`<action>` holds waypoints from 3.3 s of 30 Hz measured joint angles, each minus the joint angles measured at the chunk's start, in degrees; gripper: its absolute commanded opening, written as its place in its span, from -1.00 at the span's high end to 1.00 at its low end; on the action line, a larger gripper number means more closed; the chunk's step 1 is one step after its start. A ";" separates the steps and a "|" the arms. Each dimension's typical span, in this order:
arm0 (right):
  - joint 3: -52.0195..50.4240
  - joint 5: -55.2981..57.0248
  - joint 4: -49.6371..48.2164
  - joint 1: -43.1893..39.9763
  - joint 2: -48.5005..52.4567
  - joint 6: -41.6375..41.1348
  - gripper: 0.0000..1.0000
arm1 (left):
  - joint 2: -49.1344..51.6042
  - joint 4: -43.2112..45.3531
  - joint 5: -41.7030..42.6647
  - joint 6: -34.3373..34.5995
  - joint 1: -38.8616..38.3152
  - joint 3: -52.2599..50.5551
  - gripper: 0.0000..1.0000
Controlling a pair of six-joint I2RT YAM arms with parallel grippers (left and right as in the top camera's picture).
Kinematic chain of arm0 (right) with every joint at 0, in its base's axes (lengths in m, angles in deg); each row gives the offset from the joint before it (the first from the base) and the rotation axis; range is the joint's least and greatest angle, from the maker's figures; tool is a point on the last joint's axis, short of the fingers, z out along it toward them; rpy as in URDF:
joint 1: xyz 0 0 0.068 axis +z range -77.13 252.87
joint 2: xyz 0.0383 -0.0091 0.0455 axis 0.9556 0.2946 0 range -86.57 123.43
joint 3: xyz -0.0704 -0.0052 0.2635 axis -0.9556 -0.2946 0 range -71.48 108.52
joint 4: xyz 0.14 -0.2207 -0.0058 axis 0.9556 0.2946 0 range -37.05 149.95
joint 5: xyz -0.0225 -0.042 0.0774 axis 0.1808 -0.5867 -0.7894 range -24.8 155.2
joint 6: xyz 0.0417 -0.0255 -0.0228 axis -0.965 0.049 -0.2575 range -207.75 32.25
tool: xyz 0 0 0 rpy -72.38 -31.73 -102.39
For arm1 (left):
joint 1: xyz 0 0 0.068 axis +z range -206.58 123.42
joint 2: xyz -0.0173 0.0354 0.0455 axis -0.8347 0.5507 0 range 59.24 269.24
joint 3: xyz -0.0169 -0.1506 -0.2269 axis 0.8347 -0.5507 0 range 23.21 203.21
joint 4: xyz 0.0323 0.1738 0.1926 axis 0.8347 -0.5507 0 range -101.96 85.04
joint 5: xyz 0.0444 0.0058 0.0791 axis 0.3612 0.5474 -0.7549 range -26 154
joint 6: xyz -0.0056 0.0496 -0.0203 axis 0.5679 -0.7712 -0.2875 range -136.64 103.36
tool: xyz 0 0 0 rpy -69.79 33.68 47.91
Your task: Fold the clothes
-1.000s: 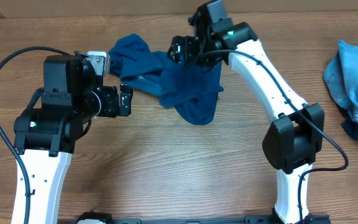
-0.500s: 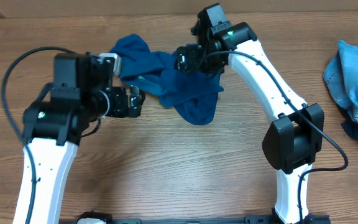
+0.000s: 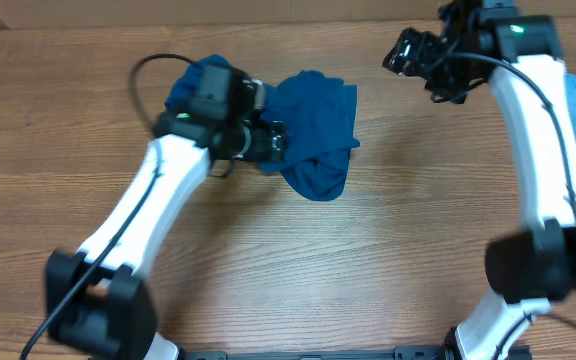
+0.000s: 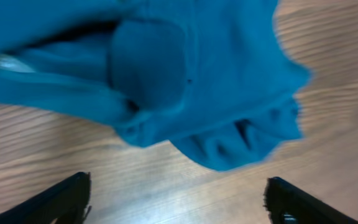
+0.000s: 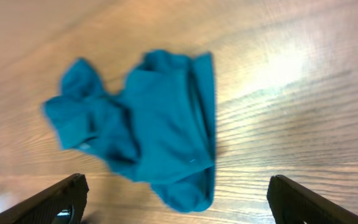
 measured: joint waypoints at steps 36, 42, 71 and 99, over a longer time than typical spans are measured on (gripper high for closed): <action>0.70 1.70 7.06 1.09 -12.13 4.68 -0.96 | 9.86 -12.35 -20.72 0.87 4.81 19.06 0.86; 0.70 2.08 7.89 1.09 -12.13 5.70 -1.00 | 3.23 -22.01 -26.47 -2.69 12.17 29.59 0.81; 0.68 6.12 9.18 1.09 -11.67 6.14 -1.00 | 3.10 -30.14 -15.63 2.21 27.08 30.01 -0.15; 0.68 6.14 11.63 1.09 -11.52 6.14 -1.00 | 25.55 -10.95 -6.84 23.54 1.62 27.85 -0.06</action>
